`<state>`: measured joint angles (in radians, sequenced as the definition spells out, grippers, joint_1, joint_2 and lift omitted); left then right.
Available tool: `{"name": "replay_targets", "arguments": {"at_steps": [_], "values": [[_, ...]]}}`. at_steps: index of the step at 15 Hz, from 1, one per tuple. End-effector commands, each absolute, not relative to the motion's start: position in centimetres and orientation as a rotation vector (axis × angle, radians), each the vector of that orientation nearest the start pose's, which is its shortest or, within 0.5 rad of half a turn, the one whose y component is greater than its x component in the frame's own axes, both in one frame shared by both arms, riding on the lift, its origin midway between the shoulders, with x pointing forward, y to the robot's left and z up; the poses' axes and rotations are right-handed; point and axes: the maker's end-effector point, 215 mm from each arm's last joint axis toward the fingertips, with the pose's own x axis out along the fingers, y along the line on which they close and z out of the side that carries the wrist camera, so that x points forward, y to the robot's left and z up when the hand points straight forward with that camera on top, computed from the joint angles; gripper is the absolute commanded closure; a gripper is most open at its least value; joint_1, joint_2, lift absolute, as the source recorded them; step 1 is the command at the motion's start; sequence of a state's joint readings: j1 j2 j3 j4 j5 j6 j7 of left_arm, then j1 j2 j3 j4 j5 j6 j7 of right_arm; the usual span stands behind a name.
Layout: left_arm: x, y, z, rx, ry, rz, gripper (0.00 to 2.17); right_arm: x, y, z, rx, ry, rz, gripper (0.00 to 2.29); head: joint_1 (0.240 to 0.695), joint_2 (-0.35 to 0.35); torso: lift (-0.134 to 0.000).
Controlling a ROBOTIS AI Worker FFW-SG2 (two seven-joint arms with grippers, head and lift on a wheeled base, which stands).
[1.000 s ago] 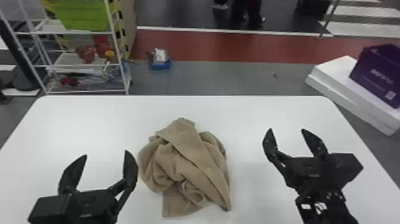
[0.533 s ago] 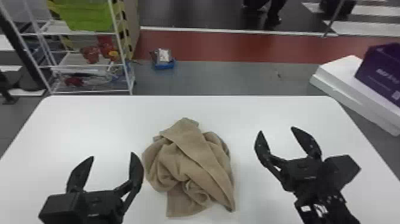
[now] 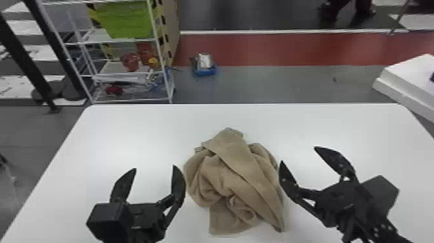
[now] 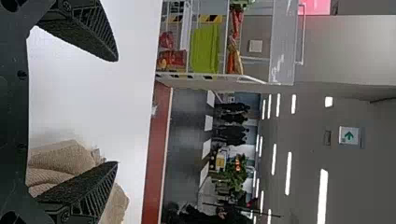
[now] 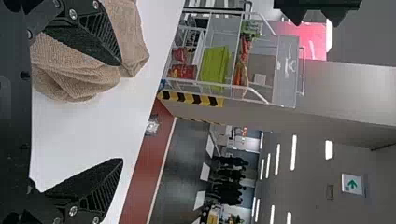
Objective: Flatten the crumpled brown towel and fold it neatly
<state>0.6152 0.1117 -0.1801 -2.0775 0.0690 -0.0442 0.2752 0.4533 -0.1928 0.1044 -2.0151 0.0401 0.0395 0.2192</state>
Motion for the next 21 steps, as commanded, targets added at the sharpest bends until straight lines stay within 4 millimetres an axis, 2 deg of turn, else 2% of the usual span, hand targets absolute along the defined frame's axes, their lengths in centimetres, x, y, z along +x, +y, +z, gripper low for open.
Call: {"name": "replay_targets", "arguments": {"at_steps": [1,3,5,9,12,15,17,21], "values": [[40.2,19.6,-36.6,-0.066,0.097,0.066,0.09,43.1,-13.3,-35.3,-0.145,0.058,0.456,0.15,0.695,0.064,-0.124],[40.2,19.6,-36.7,-0.066,0.098,0.064,0.09,42.4,-12.3,-34.9,-0.143,0.04,0.506,0.15,0.695,0.081,-0.124],[40.1,19.6,-36.8,-0.065,0.101,0.064,0.09,42.2,-12.2,-36.4,-0.14,0.091,0.511,0.15,0.695,0.098,-0.124],[40.2,19.7,-37.0,-0.069,0.103,0.065,0.09,41.0,-10.2,-38.6,-0.128,0.152,0.576,0.15,0.695,0.111,-0.124],[40.2,19.7,-36.9,-0.065,0.103,0.064,0.09,40.5,-10.2,-39.9,-0.143,0.192,0.594,0.19,0.695,0.131,-0.124],[40.1,19.8,-36.9,-0.065,0.103,0.065,0.09,38.6,-9.5,-41.1,-0.161,0.223,0.677,0.21,0.695,0.137,-0.124],[40.1,19.8,-36.9,-0.064,0.103,0.065,0.09,38.5,-10.0,-41.5,-0.162,0.235,0.672,0.22,0.695,0.15,-0.124],[40.1,19.6,-36.7,-0.066,0.1,0.059,0.09,38.7,-10.3,-42.5,-0.159,0.267,0.667,0.65,0.695,0.138,-0.124]]}}
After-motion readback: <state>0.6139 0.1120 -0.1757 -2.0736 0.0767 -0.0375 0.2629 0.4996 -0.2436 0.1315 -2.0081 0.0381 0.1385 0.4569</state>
